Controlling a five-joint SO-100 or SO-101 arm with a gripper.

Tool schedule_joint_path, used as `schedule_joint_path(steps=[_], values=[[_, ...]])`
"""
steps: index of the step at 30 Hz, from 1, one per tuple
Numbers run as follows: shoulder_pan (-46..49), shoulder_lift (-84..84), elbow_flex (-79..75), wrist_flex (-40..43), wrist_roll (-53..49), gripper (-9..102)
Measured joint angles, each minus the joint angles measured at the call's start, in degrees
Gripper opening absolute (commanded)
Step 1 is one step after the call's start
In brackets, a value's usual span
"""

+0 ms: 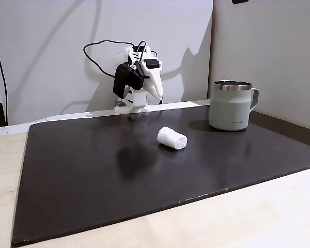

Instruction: Grasp a gauze and put it in the cup.

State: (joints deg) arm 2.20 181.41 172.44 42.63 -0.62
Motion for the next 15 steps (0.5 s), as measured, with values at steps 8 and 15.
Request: schedule_joint_path(steps=[8, 15], values=[[-2.64, 0.00, 0.00, 0.00, -2.11, 0], [-2.81, 0.00, 0.00, 0.00, -2.11, 0]])
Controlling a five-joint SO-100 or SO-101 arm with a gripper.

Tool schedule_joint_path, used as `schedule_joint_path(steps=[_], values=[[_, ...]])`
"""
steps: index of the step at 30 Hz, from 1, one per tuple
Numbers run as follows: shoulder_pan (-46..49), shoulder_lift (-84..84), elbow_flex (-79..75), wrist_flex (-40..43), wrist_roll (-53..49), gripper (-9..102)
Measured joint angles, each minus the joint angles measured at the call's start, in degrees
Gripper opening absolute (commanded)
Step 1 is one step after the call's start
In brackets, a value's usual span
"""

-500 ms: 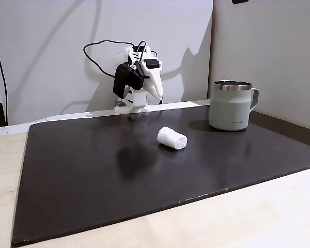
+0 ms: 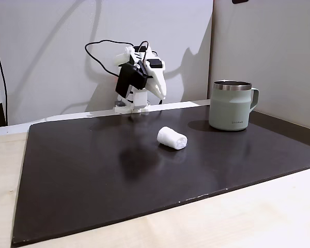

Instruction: Grasp a gauze and put it in the cup.

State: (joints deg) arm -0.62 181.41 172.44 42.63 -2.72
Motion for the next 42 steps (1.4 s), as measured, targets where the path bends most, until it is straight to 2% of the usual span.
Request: schedule_joint_path(steps=[9, 14, 22, 28, 35, 42], values=[[-1.49, 0.00, 0.00, 0.35, -1.93, 0], [-2.11, -0.35, -5.19, 5.27, -4.92, 0], [-2.72, -20.21, -29.71, 15.91, -9.14, 0], [0.44, -38.50, -53.00, 25.84, -15.38, 1], [6.15, -58.18, -73.04, 33.22, -28.30, 6], [9.05, -76.03, -87.45, 40.61, -45.35, 14]])
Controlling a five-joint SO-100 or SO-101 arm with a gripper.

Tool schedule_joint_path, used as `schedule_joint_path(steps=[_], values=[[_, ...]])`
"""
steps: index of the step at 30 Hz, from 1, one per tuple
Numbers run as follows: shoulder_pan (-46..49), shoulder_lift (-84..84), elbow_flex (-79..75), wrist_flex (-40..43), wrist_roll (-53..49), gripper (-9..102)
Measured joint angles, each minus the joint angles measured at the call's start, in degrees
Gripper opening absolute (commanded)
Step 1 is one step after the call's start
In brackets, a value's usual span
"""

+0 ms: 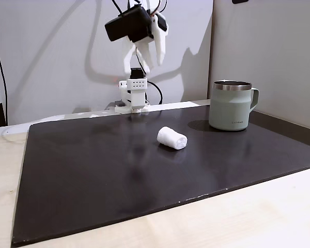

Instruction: Grasp a gauze and put it in the cup.

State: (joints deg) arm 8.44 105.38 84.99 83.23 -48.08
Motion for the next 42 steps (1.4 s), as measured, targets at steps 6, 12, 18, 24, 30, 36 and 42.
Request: schedule_joint_path(steps=[6, 12, 18, 24, 30, 36, 42], values=[[1.41, -18.02, -14.77, 10.81, -14.77, 21], [1.85, -32.96, -27.86, 16.70, -22.24, 25], [1.23, -40.25, -33.13, 17.05, -26.46, 29], [0.26, -49.13, -41.92, 17.05, -28.56, 29], [0.44, -59.50, -52.21, 17.05, -28.56, 29], [0.44, -67.15, -58.89, 17.05, -28.56, 29], [-1.67, -73.30, -65.04, 17.05, -28.56, 28]])
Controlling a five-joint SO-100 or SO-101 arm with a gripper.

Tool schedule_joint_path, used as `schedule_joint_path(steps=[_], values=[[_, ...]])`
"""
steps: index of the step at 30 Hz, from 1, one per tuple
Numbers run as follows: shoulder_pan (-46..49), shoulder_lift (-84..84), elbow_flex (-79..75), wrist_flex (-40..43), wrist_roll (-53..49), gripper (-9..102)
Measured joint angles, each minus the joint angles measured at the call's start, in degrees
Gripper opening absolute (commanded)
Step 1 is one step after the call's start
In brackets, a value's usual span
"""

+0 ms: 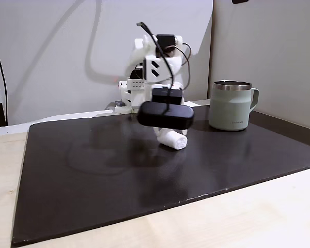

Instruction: Grasp a gauze and put it in the cup.

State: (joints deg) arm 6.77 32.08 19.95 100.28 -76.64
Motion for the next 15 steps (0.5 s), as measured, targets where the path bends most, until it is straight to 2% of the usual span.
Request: schedule_joint_path(steps=[11, 15], values=[[-3.52, -4.57, -3.78, 0.00, 0.00, 25], [-3.78, -4.57, -3.78, 0.26, 0.09, 13]])
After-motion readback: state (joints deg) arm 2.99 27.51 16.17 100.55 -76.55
